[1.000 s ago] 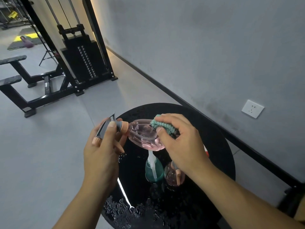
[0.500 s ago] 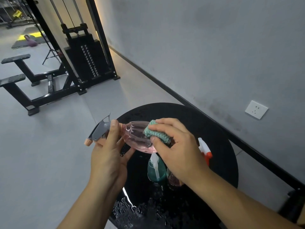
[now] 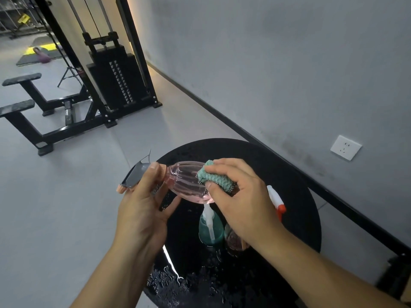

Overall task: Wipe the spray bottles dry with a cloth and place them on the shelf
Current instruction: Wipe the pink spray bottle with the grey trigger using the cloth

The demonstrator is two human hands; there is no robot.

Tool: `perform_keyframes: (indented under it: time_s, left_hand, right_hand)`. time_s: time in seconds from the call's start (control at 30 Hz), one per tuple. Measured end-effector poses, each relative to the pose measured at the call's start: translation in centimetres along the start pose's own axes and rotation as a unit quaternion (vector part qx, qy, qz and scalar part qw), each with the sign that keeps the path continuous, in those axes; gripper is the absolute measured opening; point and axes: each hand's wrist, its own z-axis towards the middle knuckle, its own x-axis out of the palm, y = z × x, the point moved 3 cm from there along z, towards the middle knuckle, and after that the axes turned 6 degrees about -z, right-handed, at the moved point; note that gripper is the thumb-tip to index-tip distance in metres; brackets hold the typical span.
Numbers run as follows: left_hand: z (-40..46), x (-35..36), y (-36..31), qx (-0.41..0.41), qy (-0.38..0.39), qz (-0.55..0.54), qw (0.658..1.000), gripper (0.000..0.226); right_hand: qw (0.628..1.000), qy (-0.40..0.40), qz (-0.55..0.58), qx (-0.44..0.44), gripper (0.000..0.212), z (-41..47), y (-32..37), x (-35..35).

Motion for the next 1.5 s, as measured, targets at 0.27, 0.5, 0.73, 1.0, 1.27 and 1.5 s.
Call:
perform_keyframes:
  time_s: [0.27, 0.5, 0.73, 1.0, 1.27, 1.5]
  left_hand:
    - [-0.5, 0.4, 0.6, 0.008, -0.016, 0.02, 1.0, 0.015]
    - [-0.3, 0.0, 0.3, 0.015, -0.02, 0.016, 1.0, 0.009]
    - [-0.4, 0.2, 0.6, 0.01, -0.019, 0.02, 1.0, 0.01]
    - [-0.5, 0.4, 0.4, 0.016, -0.009, 0.018, 1.0, 0.015]
    - [-0.2, 0.4, -0.2, 0.036, -0.009, 0.019, 0.999, 0.014]
    - [-0.3, 0.5, -0.4, 0.039, -0.013, 0.019, 0.999, 0.015]
  right_hand:
    - [0.968, -0.013, -0.217, -0.126, 0.028, -0.2, 1.1, 1.0]
    - [0.946, -0.003, -0.286, -0.151, 0.032, -0.7, 1.6, 1.8]
    - [0.938, 0.046, -0.281, -0.195, 0.029, -1.0, 1.8, 2.3]
    - [0.941, 0.057, -0.268, -0.198, 0.034, -1.0, 1.5, 2.0]
    - [0.956, 0.027, -0.247, -0.154, 0.028, -0.6, 0.8, 0.9]
    - [0.948, 0.044, -0.251, -0.191, 0.028, -0.8, 1.2, 1.1]
